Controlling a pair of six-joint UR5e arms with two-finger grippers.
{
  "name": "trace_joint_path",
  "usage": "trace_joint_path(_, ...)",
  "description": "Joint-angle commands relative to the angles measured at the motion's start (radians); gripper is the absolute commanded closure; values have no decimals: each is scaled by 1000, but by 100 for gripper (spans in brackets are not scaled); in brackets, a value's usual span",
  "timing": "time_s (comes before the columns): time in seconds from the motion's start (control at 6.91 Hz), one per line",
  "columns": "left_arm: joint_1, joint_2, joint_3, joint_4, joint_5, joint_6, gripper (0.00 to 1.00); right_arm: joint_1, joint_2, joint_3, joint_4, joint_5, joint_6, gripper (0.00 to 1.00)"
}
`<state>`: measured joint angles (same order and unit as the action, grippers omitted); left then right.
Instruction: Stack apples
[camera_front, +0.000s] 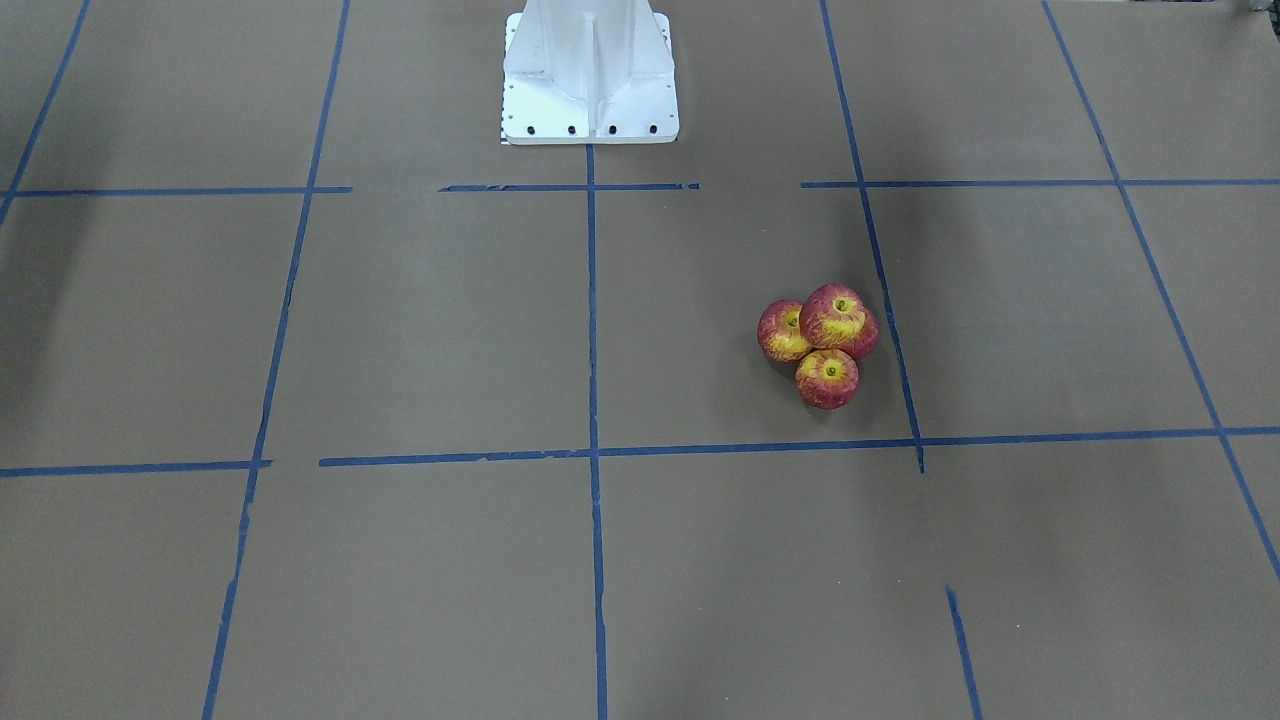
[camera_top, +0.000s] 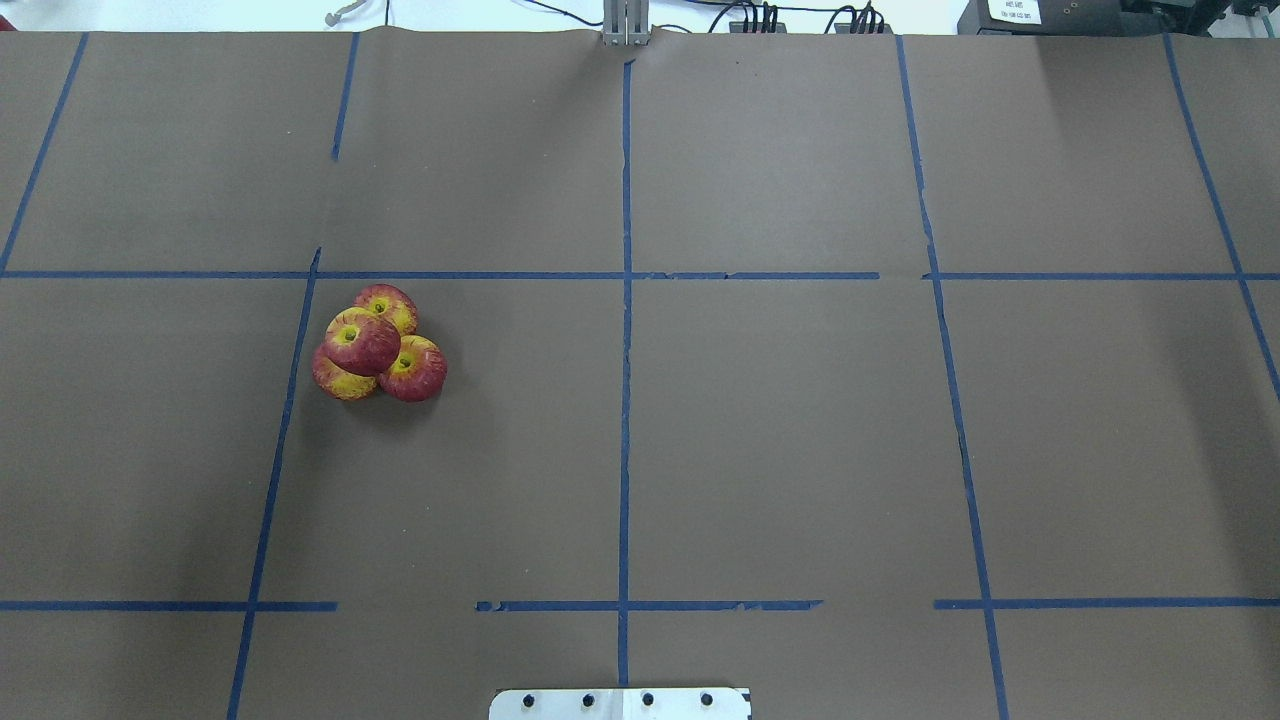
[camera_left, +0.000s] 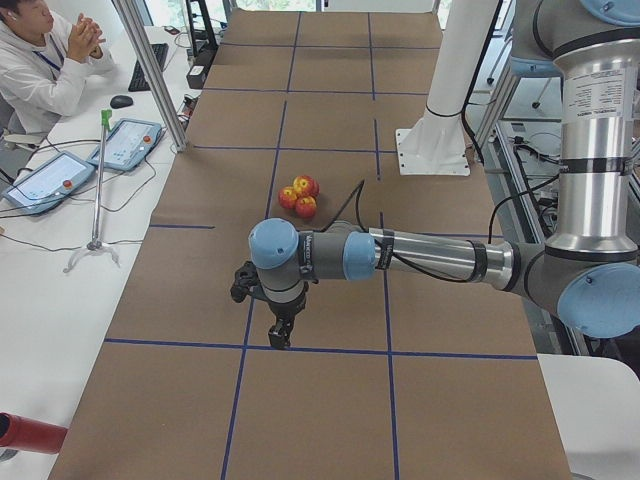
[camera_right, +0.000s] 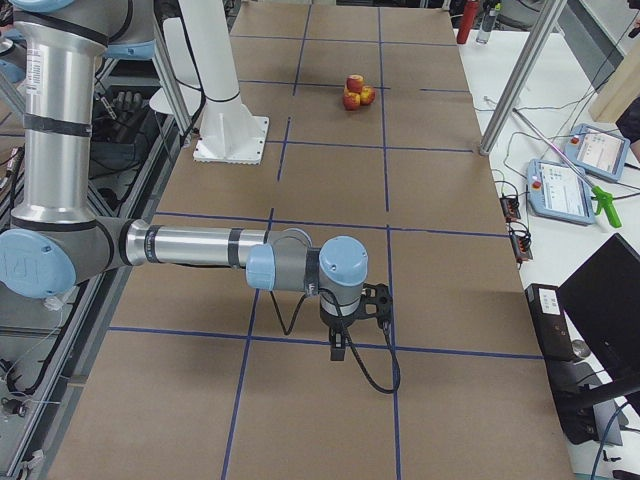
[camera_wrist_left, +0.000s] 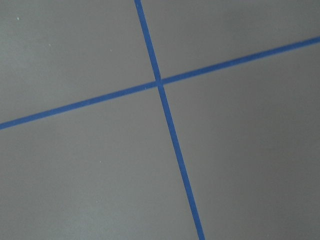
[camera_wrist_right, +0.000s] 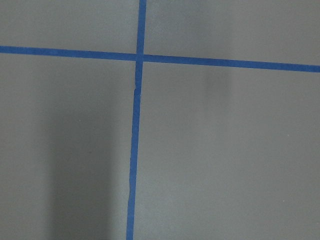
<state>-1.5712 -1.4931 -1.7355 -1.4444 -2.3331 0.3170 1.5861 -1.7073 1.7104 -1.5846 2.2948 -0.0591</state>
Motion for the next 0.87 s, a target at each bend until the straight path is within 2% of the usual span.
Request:
trace_joint_path(0.0,0,-5,31,-30,-14,11,0,0,0,0,0,0,-1,0)
trace_joint_path(0.14,-4,-40,25,-10,-55,8,0,0,0,0,0,0,1,0)
trace_joint_path(0.43,-15,-35,28,22,-55,-4,0,0,0,0,0,0,1,0)
trace_joint_path(0.72,-51,-38,30,16,-51,-110,0,0,0,0,0,0,-1,0)
